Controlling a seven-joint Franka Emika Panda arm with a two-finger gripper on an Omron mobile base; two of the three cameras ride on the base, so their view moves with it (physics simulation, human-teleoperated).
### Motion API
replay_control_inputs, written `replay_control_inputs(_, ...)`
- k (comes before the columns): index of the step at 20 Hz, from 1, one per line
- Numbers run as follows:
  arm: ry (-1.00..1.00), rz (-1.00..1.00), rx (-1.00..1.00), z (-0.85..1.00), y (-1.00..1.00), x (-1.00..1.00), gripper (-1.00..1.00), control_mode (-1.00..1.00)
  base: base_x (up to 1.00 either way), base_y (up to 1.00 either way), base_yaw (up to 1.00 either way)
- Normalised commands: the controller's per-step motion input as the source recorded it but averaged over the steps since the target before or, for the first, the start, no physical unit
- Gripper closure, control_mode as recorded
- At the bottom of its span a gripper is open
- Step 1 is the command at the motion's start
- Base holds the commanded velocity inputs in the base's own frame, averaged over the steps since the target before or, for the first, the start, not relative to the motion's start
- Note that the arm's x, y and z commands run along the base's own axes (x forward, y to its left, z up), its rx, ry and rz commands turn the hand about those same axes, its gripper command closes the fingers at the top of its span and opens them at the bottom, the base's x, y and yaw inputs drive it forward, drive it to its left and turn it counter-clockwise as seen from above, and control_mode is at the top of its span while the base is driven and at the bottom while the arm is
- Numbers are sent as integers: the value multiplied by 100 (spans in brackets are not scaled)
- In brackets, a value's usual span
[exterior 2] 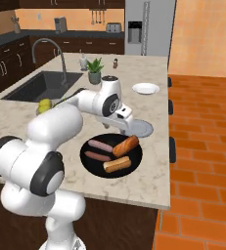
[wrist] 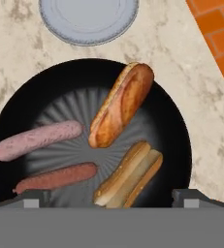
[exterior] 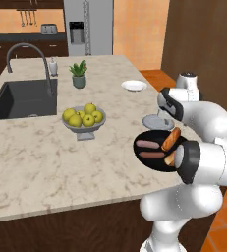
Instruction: Place one bun and one sausage from the bowl on each plate.
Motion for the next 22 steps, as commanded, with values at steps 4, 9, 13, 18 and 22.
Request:
replay_control_inputs(4, 0, -3, 0, -52, -34, 52, -100, -100, 0, 0, 0)
replay_control_inputs(9, 0, -1, 0, -43, -13, 54, -100, -100, 0, 0, 0)
replay_control_inputs(13, 0, 0, 0, -40, -1, 33, -100, -100, 0, 0, 0)
replay_control_inputs(18, 0, 0, 0, -29, -16, -1, -100, -100, 0, 0, 0)
replay_control_inputs(22, 0, -2, 0, -17, -1, -6, -100, -100, 0, 0, 0)
